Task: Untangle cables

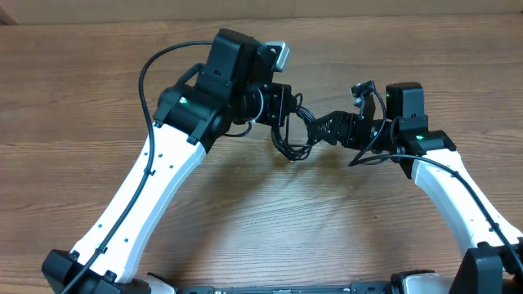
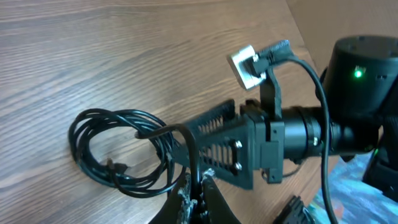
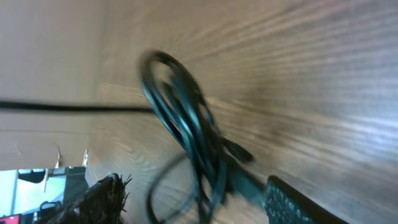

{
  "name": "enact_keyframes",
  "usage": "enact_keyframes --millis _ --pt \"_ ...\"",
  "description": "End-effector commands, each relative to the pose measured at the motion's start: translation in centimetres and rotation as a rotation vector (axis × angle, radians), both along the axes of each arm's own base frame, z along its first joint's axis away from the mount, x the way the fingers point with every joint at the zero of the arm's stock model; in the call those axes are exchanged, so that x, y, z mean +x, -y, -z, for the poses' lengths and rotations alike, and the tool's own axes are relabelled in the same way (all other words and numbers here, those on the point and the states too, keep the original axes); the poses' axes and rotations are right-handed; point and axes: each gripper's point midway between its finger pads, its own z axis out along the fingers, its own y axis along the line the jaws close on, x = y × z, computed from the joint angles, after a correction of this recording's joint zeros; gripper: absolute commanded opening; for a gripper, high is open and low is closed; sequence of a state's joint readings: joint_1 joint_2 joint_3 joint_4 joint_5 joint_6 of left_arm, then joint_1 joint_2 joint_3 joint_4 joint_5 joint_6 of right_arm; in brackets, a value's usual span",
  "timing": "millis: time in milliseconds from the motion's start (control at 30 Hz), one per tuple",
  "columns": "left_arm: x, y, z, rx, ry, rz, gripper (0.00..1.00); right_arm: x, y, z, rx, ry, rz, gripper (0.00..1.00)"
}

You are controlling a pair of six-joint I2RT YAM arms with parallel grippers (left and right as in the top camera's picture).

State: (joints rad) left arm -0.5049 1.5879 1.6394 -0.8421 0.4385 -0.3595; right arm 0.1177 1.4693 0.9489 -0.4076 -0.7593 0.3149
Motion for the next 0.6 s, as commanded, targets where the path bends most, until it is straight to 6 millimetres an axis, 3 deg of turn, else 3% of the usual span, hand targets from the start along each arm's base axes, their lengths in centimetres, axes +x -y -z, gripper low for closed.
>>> enact_keyframes --millis 0,267,367,400,467,567 --pt "-1.0 1.1 -2.0 -0.037 0.048 0.06 0.04 1.2 0.0 -1.1 -0.012 0.057 0.014 0.62" --pt "-1.1 1.1 -2.1 -0.038 0.049 0.063 0.04 1.7 0.5 1.6 -0.203 0.043 0.096 0.52" --pt "-1.1 1.1 -1.9 -0.032 0.045 0.06 0.04 1.6 1.2 2.8 -0.299 0.029 0.138 0.36" --pt "-1.2 0.9 -1.7 -0.016 0.049 0.064 0.04 1.5 1.6 3.3 -0.338 0.021 0.156 0.25" --pt "-1.3 0.5 -1.2 0.017 0.056 0.07 0.04 1.4 2.1 3.7 -0.364 0.009 0.169 0.15" --pt "-0.7 -1.7 0.6 0.143 0.041 -0.019 0.04 1.2 2.2 3.8 -0.369 0.0 0.169 0.05"
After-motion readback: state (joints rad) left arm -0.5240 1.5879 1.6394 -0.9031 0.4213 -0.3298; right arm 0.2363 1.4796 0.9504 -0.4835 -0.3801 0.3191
